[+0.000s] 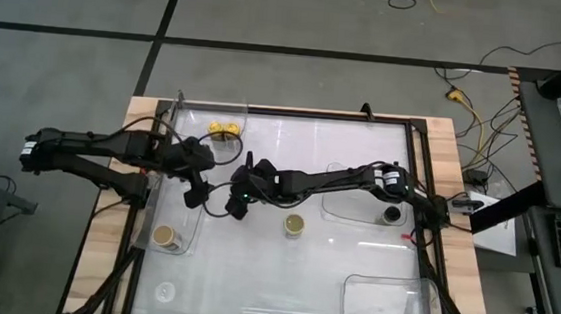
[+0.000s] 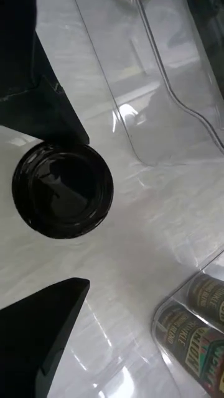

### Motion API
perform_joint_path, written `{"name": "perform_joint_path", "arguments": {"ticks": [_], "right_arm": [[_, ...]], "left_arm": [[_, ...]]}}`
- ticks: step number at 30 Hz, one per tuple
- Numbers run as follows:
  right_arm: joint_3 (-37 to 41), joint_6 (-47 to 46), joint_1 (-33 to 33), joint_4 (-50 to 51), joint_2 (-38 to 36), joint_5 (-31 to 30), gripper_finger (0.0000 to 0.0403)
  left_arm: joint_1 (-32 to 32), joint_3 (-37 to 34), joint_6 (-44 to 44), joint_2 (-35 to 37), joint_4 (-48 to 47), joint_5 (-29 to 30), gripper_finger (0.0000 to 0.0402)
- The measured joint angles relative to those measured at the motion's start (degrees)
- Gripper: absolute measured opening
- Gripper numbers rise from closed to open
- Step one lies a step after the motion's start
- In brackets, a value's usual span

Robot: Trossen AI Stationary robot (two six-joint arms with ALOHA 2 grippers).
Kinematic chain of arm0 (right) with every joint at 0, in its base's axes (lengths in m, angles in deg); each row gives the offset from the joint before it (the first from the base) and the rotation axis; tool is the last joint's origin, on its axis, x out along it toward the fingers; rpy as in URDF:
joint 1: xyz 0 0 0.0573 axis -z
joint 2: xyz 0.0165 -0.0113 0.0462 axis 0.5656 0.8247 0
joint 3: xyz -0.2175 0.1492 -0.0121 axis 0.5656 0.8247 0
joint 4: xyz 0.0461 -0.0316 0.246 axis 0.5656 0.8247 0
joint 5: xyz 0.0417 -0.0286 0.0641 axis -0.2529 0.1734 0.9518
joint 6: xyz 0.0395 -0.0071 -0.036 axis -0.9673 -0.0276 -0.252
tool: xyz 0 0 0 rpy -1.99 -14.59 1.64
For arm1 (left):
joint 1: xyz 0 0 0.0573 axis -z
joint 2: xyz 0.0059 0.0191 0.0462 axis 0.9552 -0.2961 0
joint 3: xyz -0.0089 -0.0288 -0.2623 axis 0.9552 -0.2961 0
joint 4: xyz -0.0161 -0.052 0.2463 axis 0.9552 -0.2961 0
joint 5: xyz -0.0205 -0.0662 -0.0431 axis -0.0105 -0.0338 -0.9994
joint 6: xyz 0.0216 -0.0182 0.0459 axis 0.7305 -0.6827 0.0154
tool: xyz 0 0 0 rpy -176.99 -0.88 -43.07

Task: Sort spices by type
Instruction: Put the black seasoning bottle into the middle right transparent bin

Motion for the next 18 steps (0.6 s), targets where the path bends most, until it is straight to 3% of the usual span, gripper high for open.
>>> {"name": "perform_joint_path", "arguments": {"ticks": [9,18], "right_arm": [[0.1,-1.0,0.2,0.0,0.1,5.0,0.0267],[-0.3,-1.5,0.2,0.5,0.3,4.9,0.0216]], "left_arm": [[-0.1,0.0,-0.4,0.0,0.4,0.8,0.0278],[-0.1,0.0,-0.4,0.0,3.7,0.4,0.0278]]}}
